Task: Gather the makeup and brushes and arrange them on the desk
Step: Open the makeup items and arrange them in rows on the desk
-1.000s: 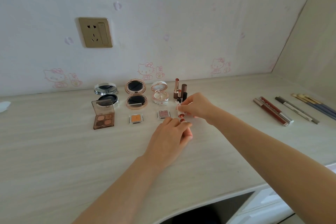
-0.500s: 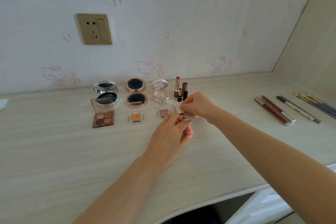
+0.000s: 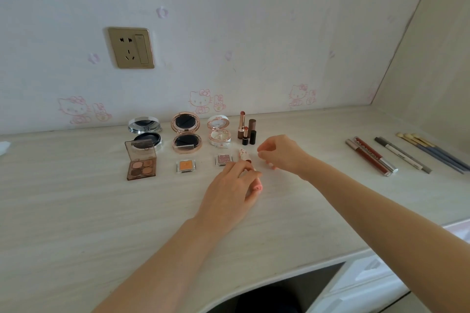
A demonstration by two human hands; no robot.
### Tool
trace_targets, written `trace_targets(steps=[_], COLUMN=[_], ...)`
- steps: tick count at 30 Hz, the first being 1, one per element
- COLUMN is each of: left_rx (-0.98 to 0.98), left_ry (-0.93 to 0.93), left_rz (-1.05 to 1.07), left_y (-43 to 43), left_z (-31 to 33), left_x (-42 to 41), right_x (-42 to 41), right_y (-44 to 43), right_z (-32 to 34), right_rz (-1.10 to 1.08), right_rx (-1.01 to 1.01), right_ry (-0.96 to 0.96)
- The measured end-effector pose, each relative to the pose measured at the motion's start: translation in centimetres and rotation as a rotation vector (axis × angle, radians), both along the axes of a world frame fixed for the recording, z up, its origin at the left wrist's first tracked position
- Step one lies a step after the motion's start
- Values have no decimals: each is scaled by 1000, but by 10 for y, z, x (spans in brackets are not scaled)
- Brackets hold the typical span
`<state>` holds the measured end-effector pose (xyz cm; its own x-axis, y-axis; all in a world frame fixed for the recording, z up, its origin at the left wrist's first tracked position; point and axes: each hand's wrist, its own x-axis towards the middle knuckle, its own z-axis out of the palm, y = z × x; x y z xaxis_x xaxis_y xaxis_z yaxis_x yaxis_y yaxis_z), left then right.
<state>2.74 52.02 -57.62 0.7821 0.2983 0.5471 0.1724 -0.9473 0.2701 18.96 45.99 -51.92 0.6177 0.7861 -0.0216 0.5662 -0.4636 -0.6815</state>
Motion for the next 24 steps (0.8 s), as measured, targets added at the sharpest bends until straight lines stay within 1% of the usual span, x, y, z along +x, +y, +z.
trace_targets(steps=[5,11,18,24], left_rx=[-12,-28,-78,-105], left_ry=[-16,30,158,226], left_rz=[-18,-97,-164,-203], left_y=[-4,-18,-49,-72], left_z=[4,18,28,25], left_x=[-2,13,67,127], right_x=[2,13,35,64], right_y=[-38,-94,-153,-190], right_z=[-1,-10,-8,-5], right_rz=[19,32,-59,-133], right_rx=[-51,-122,-155,-180], right_ry=[-196,-408,-468,-513])
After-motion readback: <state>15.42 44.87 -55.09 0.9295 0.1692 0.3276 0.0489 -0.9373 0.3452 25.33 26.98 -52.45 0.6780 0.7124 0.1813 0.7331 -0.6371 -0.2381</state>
